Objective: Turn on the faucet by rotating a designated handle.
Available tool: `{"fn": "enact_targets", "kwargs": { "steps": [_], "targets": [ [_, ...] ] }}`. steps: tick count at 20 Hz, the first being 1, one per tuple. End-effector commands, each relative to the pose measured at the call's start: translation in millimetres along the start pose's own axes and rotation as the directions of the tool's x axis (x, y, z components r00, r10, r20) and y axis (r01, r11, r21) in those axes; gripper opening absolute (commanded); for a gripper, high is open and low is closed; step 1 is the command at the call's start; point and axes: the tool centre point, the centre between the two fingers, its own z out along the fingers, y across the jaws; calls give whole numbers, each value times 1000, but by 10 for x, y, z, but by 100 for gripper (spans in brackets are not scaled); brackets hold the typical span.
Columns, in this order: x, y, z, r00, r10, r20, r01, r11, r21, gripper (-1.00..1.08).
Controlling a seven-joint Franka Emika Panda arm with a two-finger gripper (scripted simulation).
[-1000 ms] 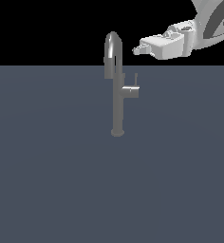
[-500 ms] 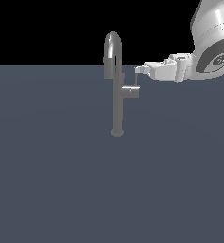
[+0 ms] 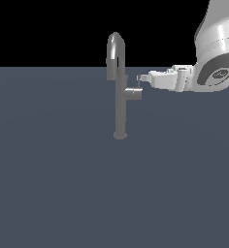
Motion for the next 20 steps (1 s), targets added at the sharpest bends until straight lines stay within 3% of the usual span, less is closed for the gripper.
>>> {"fn": "enact_targets", "kwargs": {
  "steps": [1, 20],
  "targets": [
    [1, -3, 1, 1000, 1, 2, -1, 1000, 2, -100],
    [-96, 354, 4, 1000, 1, 1, -1, 1000, 3, -100]
  ]
}}
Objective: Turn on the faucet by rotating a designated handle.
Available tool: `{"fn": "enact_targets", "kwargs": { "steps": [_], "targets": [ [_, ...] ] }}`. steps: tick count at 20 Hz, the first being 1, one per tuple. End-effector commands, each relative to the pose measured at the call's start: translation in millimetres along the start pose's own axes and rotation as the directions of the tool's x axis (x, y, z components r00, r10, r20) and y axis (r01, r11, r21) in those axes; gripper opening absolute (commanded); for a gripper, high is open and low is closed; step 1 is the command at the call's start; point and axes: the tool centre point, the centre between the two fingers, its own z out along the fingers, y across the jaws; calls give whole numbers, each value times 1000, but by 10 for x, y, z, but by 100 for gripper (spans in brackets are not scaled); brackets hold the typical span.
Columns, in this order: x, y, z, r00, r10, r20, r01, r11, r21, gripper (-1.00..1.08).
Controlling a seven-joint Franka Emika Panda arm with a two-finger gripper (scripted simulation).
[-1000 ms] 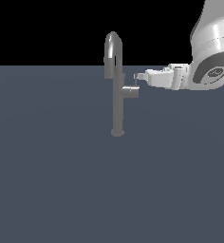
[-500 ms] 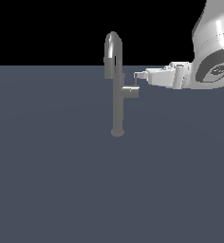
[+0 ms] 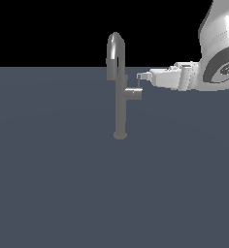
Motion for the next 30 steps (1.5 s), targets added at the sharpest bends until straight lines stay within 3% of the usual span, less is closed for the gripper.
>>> {"fn": "enact_targets", "kwargs": {
  "steps": [1, 7, 9, 19, 21, 28, 29, 30],
  "targets": [
    [-3, 96, -2, 1000, 4, 2, -4, 1000, -5, -100],
    [-10, 273, -2, 1000, 4, 3, -4, 1000, -6, -100],
    [-22, 209, -1, 1000, -4, 0, 4, 1000, 0, -100],
    [147, 555, -3, 1000, 3, 3, -3, 1000, -6, -100],
    [63, 481, -1, 1000, -14, 1, 14, 1000, -3, -100],
    [430, 727, -3, 1000, 3, 3, -3, 1000, -6, -100],
    [430, 727, -3, 1000, 3, 3, -3, 1000, -6, -100],
    [226, 630, -3, 999, -31, 4, 31, 999, -5, -100]
  ]
}}
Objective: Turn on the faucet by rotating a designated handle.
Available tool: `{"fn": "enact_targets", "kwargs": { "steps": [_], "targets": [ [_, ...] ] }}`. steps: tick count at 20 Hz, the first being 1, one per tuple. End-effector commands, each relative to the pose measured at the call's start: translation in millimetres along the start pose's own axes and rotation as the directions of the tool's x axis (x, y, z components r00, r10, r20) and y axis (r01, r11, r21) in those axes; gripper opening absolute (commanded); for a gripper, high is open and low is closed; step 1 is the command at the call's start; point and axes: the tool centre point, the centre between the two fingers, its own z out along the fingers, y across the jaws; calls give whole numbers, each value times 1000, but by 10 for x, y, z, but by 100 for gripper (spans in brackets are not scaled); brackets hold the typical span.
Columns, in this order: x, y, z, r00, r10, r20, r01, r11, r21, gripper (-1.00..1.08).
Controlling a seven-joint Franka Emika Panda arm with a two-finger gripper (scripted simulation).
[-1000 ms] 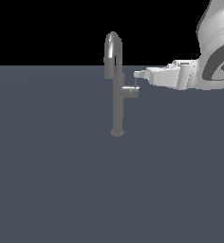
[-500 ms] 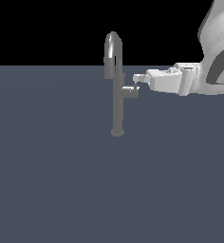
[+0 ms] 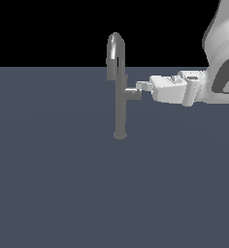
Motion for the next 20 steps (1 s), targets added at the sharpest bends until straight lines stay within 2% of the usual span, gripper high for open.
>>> {"fn": "enact_targets", "kwargs": {
  "steps": [1, 7, 8, 9, 20],
  "targets": [
    [71, 15, -1, 1000, 4, 0, -4, 1000, 0, -100],
    [501, 113, -1, 999, 33, -1, -33, 999, -1, -100],
    [501, 113, -1, 999, 33, -1, -33, 999, -1, -100],
    [250, 27, -1, 1000, -7, 3, 7, 1000, -4, -100],
    [786, -24, -1, 999, 33, 0, -33, 999, -1, -100]
  ]
}}
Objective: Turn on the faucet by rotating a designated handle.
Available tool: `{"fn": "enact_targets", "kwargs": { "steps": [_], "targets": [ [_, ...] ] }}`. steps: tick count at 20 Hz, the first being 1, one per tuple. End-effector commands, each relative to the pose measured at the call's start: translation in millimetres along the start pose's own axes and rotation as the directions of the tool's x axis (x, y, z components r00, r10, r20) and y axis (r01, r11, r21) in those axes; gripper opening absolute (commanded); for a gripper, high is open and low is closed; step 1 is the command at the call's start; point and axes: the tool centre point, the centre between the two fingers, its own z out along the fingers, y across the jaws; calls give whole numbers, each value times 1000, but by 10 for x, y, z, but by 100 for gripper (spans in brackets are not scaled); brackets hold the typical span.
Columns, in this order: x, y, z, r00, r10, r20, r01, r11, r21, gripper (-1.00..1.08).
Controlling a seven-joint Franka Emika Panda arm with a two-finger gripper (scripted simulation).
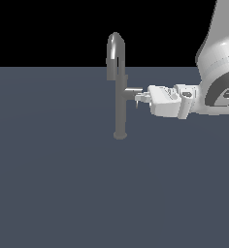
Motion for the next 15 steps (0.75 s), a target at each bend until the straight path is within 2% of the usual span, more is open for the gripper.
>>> {"fn": "enact_targets", "kwargs": {
  "steps": [1, 15],
  "targets": [
    [-3, 1, -2, 1000, 0, 1, 0, 1000, 0, -100],
    [561, -150, -6, 998, 61, -11, -61, 998, 13, -100]
  ]
}}
